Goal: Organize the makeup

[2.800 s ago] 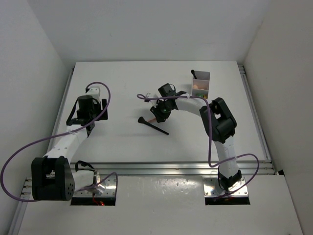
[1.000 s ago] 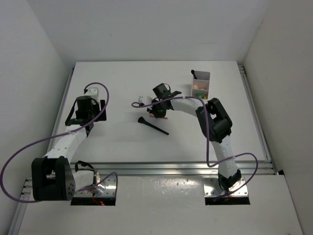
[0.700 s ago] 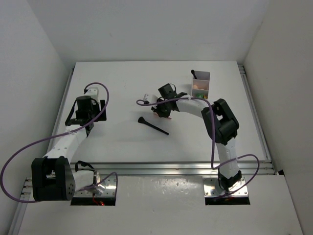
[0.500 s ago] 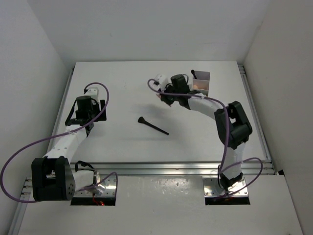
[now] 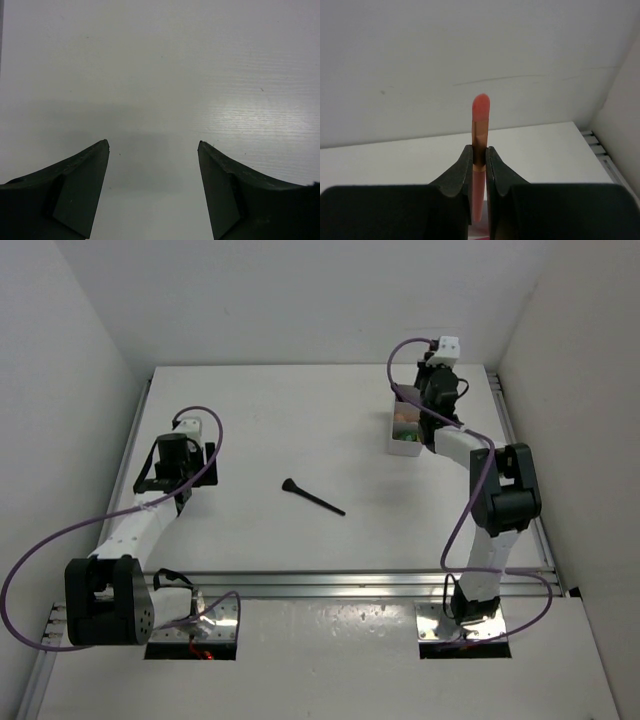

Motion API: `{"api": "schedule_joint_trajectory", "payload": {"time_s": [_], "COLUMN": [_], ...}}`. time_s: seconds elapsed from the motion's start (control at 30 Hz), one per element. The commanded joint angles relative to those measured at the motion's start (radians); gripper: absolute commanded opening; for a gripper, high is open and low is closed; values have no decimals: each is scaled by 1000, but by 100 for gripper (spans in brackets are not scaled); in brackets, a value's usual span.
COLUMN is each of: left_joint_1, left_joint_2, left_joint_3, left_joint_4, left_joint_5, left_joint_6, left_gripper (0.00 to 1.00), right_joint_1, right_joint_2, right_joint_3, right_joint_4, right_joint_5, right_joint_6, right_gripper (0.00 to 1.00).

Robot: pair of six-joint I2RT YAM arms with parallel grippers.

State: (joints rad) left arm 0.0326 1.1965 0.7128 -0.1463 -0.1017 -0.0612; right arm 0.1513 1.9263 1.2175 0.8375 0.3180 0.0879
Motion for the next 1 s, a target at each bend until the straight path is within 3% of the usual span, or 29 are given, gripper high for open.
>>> {"api": "schedule_joint_trajectory", "payload": {"time_s": [0.0, 0.37, 0.73, 0.97], "left_joint_1": [9, 9, 9, 0], "left_joint_2": [11, 41, 41, 41], "left_joint_3": [51, 80, 71, 71], "left_joint_4": [-1, -19, -19, -19], "left_joint_5": [-15, -24, -24, -3], "left_joint_6": [-6, -15, -25, 9], "left_gripper": [77, 77, 77, 81], "right_joint_1": [-25, -45, -47, -30], "right_joint_2": [42, 111, 194, 84], "right_joint_3": [0, -29, -26, -81], "right_joint_4": [100, 118, 146, 92], "right_joint_5": [53, 16, -45, -194], "right_joint_6": [61, 184, 188, 121], "right_gripper": [0, 0, 0, 50]}}
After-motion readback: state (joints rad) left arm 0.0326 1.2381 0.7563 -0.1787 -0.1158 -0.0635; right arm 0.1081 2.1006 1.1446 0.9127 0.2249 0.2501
